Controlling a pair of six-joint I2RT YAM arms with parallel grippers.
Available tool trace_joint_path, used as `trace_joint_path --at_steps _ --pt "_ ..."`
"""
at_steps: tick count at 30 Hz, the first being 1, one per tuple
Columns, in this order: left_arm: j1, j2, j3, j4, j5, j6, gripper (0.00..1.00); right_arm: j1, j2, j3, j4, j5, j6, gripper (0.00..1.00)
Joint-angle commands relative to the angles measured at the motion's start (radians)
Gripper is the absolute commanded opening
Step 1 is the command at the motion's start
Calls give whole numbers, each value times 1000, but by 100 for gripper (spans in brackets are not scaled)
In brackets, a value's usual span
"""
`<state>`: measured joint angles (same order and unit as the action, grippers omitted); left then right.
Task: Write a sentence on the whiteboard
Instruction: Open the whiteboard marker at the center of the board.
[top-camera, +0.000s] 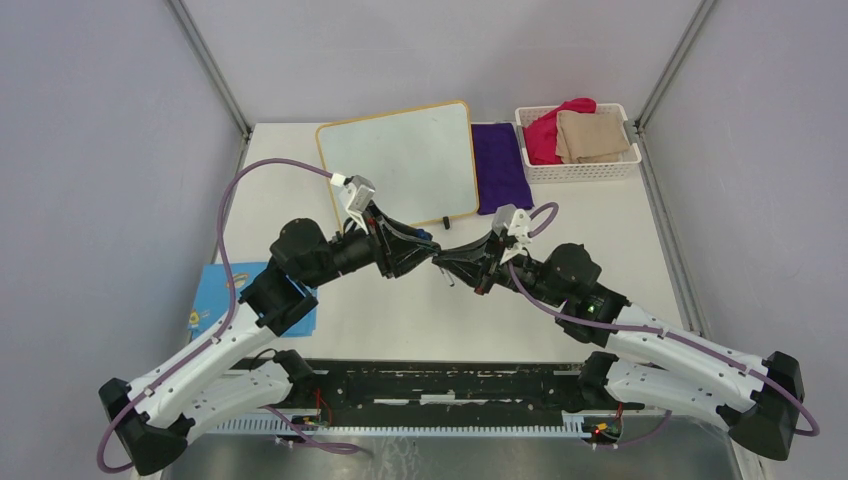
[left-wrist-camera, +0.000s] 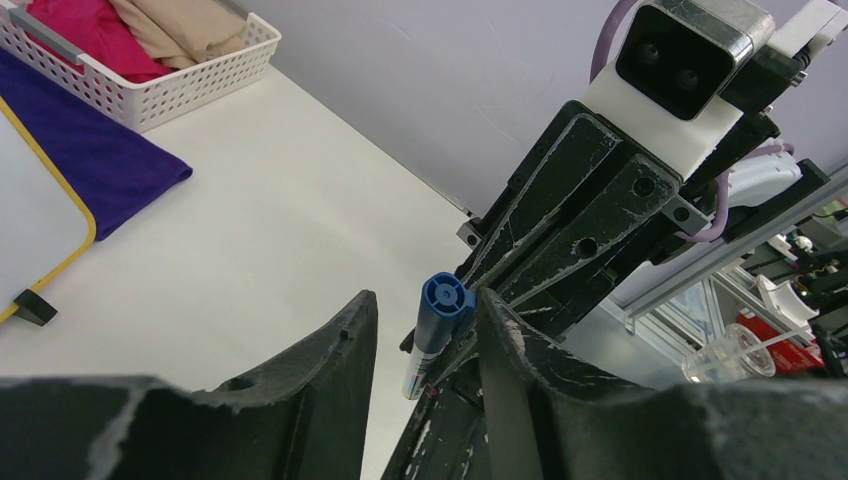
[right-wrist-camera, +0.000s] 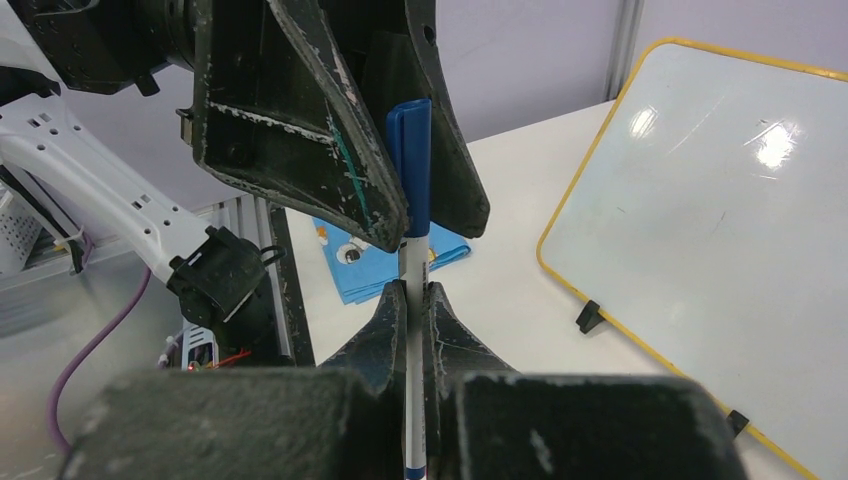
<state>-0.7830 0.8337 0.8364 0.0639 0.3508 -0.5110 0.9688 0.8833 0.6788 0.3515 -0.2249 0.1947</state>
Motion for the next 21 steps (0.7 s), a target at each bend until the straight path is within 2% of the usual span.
trace_joint_path --at_steps 1,5,7,12,15,18,21 --pt "-5 3 3 69 35 -35 45 6 -13 25 71 -7 18 0" --pt "-5 3 0 72 29 -35 35 7 -7 26 69 -14 17 0" --pt "-6 3 -3 78 27 -39 34 7 -6 27 65 -16 17 0" --pt "-6 1 0 86 19 -45 47 8 -6 22 60 -16 18 0" --pt "-6 -2 0 89 14 -46 48 8 -6 22 60 -15 22 0" --pt "-5 -6 -3 94 9 -46 44 8 -7 22 60 -15 22 0" --pt "-5 -10 -6 98 8 -46 33 8 -6 22 58 -17 22 0"
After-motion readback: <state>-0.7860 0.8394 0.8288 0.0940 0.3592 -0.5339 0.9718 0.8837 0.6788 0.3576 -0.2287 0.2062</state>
